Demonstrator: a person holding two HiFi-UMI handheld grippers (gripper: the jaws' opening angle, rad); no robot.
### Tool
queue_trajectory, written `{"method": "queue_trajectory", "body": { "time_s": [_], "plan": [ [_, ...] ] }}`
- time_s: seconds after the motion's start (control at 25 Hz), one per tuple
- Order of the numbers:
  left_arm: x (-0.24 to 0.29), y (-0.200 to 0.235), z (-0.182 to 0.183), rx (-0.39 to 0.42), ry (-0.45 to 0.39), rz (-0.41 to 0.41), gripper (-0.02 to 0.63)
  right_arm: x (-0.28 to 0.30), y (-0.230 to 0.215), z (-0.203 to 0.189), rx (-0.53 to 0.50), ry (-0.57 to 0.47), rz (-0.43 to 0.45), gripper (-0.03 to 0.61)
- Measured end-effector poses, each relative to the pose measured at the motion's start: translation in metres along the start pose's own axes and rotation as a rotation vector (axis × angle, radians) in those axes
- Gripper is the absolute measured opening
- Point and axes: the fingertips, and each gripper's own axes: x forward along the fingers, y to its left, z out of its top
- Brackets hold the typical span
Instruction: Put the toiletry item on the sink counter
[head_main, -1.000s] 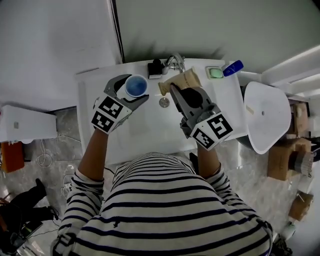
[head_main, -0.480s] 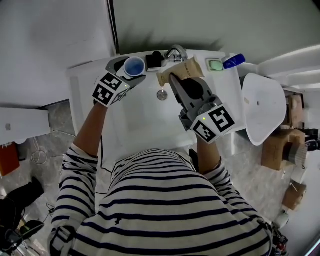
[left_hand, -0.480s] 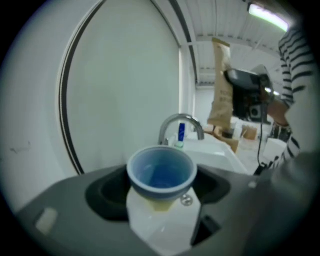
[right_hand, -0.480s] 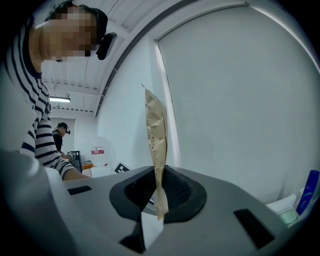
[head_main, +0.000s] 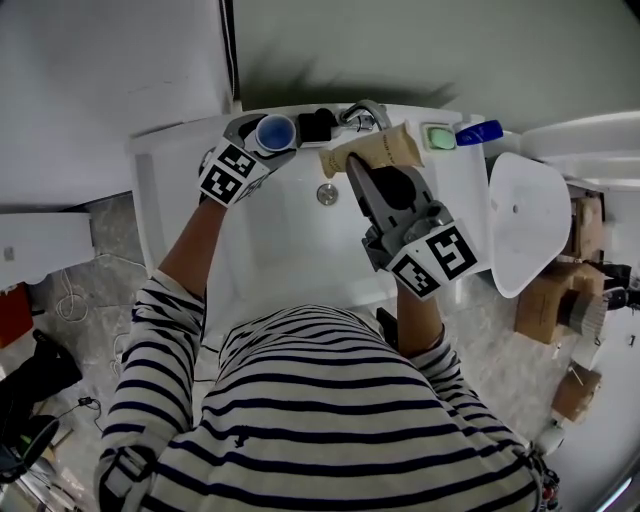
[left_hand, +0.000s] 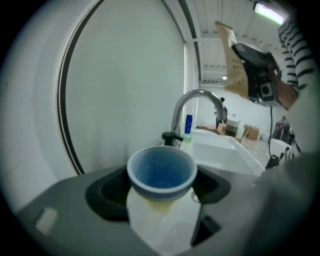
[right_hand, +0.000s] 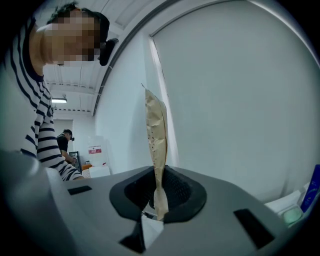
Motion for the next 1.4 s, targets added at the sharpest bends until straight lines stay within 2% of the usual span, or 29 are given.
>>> {"method": "queue_trajectory", "body": {
  "time_s": [0.36,0.68,1.16,1.4],
  "plan": [
    [0.022,0.014,-0.025,-0.018,0.012,0.012,0.371,0.016,-0.007,-0.005,0.005,0.030,0.001,0.037],
    [0.033,0.024,-0.041,-0.015,-0.021,0.035,0.371,0.023,-0.010,-0.013,0.007,0.053,-0.004,0.037],
    [0.033,0.018,-0.035,0.012,-0.081,0.049,0.374,0.025,-0.005,-0.008,0.000,0.059,0.011,0.037],
    [0.029,0.015,-0.032,0.040,-0.090,0.035,0.434,0.026,-0.004,-0.007,0.001,0.056,0.013,0.037]
  ]
}}
